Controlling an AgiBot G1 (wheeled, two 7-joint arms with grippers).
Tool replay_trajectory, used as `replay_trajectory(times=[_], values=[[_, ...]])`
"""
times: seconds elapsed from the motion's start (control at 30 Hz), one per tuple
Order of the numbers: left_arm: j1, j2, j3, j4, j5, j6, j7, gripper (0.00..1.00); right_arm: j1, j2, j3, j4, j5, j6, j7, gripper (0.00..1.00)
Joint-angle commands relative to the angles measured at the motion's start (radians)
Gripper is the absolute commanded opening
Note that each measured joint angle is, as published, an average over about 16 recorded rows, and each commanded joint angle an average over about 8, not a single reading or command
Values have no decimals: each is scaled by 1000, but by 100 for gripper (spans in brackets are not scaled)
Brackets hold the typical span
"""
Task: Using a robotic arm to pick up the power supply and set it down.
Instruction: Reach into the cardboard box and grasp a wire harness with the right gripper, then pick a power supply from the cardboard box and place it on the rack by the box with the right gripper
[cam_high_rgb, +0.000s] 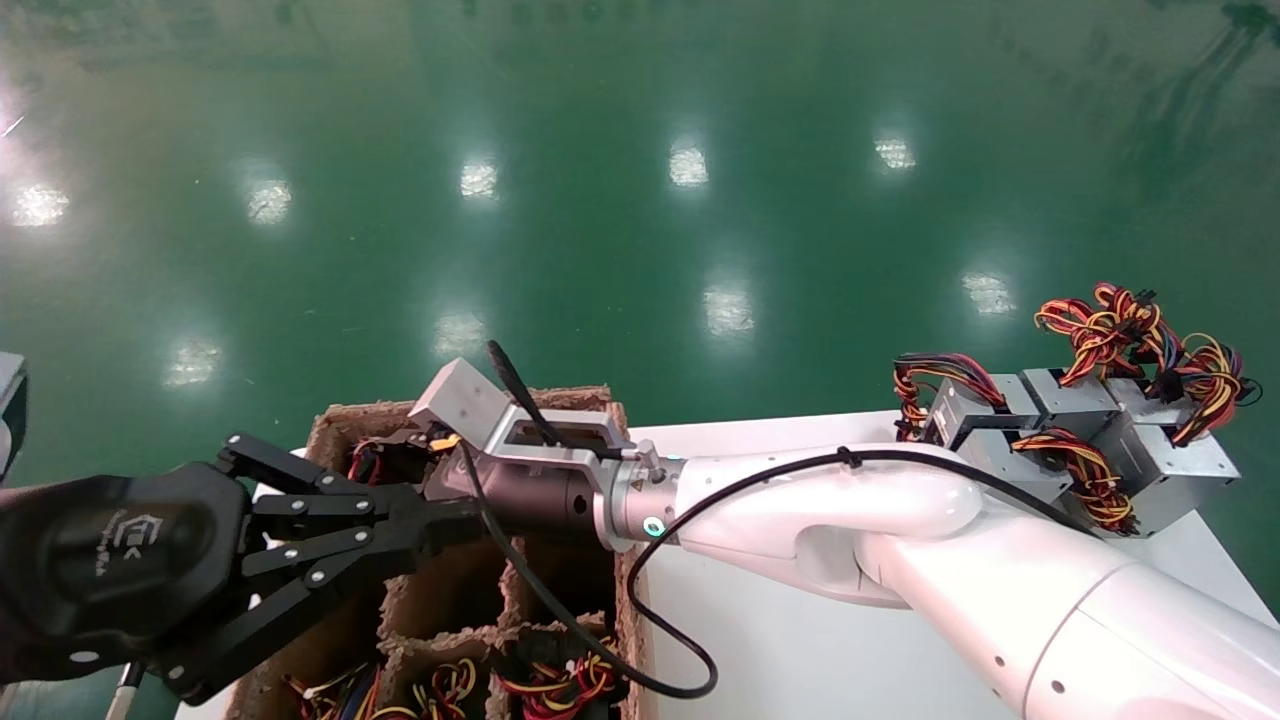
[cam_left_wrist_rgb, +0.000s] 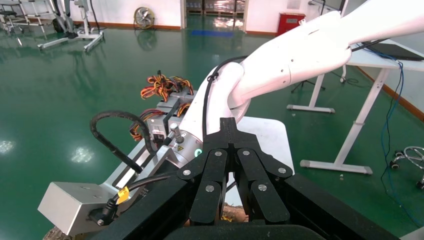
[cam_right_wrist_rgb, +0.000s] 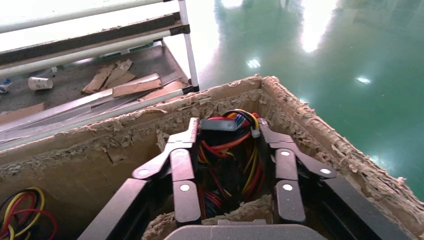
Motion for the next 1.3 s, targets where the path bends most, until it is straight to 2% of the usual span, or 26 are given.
replay_trajectory(times=[0.03,0.37,0.6,1.0,1.3], values=[[0,0,0,0,0,0,0,0,2,0,-6,-4,12,2,-3,0],[0,0,0,0,0,0,0,0,5,3,-26,-28,70,-13,-15,0],[0,0,0,0,0,0,0,0,19,7,-21,-69,121,-57,-14,0],[0,0,0,0,0,0,0,0,67,19,14,-135,205,-209,-36,0],[0,0,0,0,0,0,0,0,96,32,87,-221,330,-366,6,0]])
